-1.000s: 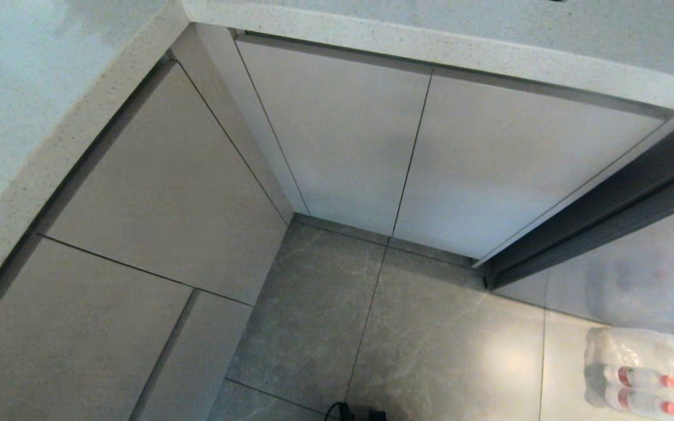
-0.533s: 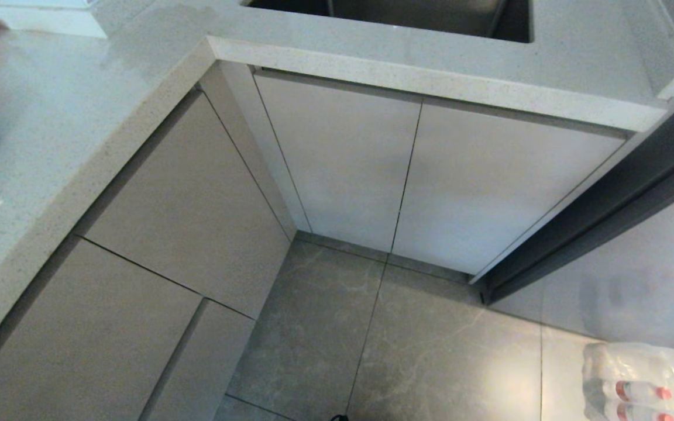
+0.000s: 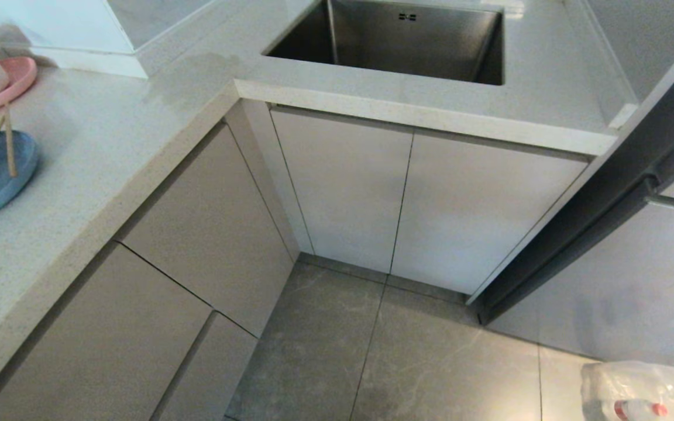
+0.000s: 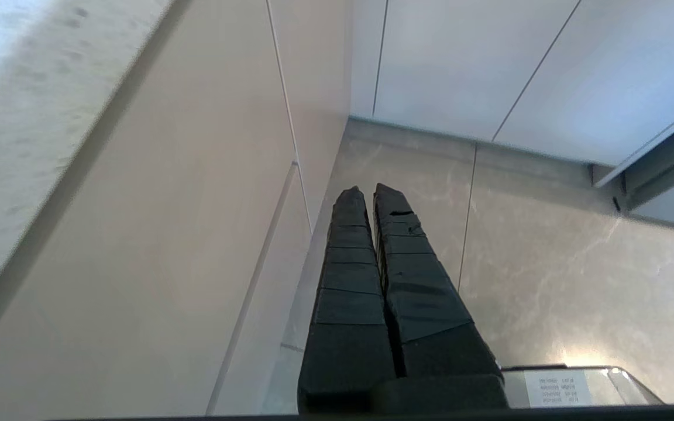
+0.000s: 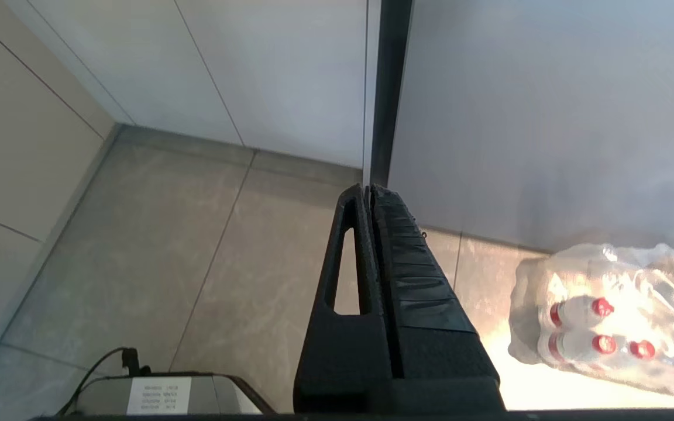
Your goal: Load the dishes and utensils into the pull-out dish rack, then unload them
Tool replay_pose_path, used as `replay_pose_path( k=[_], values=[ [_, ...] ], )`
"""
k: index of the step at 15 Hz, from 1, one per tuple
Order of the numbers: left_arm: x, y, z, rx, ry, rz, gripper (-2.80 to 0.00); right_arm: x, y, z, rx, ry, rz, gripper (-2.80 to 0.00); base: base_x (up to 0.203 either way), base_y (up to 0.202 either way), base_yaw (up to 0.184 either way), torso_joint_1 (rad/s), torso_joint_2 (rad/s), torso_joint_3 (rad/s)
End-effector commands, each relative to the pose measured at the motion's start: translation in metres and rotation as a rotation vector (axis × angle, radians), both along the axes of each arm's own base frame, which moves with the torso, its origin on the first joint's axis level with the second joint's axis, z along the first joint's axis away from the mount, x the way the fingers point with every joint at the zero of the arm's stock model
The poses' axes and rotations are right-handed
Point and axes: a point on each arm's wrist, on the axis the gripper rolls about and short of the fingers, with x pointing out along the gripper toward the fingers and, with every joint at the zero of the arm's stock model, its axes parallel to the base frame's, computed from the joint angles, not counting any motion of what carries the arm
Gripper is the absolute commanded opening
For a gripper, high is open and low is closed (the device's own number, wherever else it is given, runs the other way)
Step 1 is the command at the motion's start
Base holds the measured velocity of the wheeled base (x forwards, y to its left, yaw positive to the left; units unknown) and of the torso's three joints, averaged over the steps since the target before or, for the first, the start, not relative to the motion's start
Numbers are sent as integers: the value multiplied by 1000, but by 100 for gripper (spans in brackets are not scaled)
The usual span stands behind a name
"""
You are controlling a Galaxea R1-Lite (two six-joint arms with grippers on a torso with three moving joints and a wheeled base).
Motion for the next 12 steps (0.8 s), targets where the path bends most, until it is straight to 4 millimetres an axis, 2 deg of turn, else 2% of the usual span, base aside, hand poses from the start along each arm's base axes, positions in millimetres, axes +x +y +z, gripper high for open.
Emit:
replay_pose_path(
  k=[1,12],
  values=[
    [0,0,0,0,0,0,-280,0,0,0,0,1,0,-280,0,0,0,6,1,198],
    [0,0,0,0,0,0,-280,0,0,0,0,1,0,-280,0,0,0,2,1,201]
  ],
)
